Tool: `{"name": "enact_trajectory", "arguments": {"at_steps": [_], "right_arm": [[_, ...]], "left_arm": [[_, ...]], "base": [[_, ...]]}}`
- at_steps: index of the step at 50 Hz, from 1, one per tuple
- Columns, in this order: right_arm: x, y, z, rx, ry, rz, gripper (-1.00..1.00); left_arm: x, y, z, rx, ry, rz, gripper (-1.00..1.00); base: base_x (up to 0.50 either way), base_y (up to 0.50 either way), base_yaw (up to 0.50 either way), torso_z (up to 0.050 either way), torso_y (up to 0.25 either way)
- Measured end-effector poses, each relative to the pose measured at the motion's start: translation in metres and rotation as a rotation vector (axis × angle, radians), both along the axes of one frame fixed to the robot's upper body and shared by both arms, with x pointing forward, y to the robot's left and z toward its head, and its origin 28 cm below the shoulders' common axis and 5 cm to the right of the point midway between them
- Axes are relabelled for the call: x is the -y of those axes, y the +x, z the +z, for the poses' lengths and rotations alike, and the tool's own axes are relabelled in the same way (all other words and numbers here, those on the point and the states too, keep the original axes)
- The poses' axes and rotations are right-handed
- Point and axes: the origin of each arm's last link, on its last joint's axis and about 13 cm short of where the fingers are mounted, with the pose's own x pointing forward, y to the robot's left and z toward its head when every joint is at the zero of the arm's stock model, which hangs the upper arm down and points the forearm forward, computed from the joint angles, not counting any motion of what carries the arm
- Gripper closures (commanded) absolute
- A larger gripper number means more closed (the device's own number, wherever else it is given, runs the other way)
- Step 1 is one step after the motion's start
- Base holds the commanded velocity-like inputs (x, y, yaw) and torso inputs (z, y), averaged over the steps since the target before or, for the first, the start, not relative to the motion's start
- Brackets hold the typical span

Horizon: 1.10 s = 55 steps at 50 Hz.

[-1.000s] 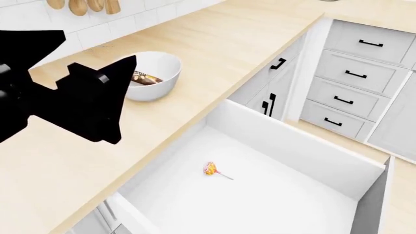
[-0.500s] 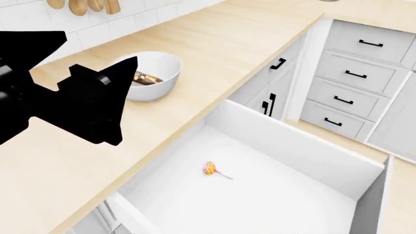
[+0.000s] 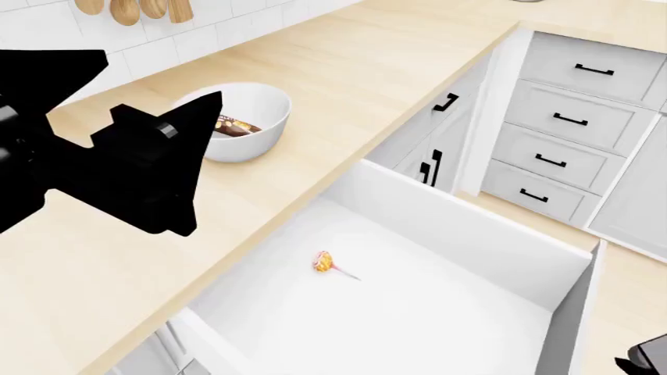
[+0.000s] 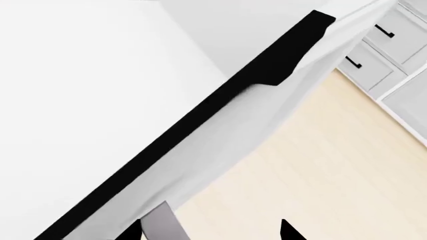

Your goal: Place the bar in the bowl and close the drawer.

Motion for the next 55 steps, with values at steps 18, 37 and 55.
{"name": "enact_trajectory", "arguments": {"at_steps": [18,37,55], "right_arm": [[-0.018,0.028,0.001,0.029,0.017,0.089,-1.00],[-0.058,0.077,0.012,0.100,0.127,0.280,-1.00],[-0.109,0.121,0.028,0.146,0.228,0.428,-1.00]], "left_arm": [[0.001,-0.001,0.002,0.002,0.002,-0.005,-1.00],[0.005,-0.001,0.005,0.006,0.010,-0.013,-1.00],[0.007,-0.002,0.006,0.010,0.012,-0.020,-1.00]], "base": [[0.00,0.00,0.00,0.000,0.001],[0.00,0.00,0.00,0.000,0.001],[0.00,0.00,0.00,0.000,0.001]]}}
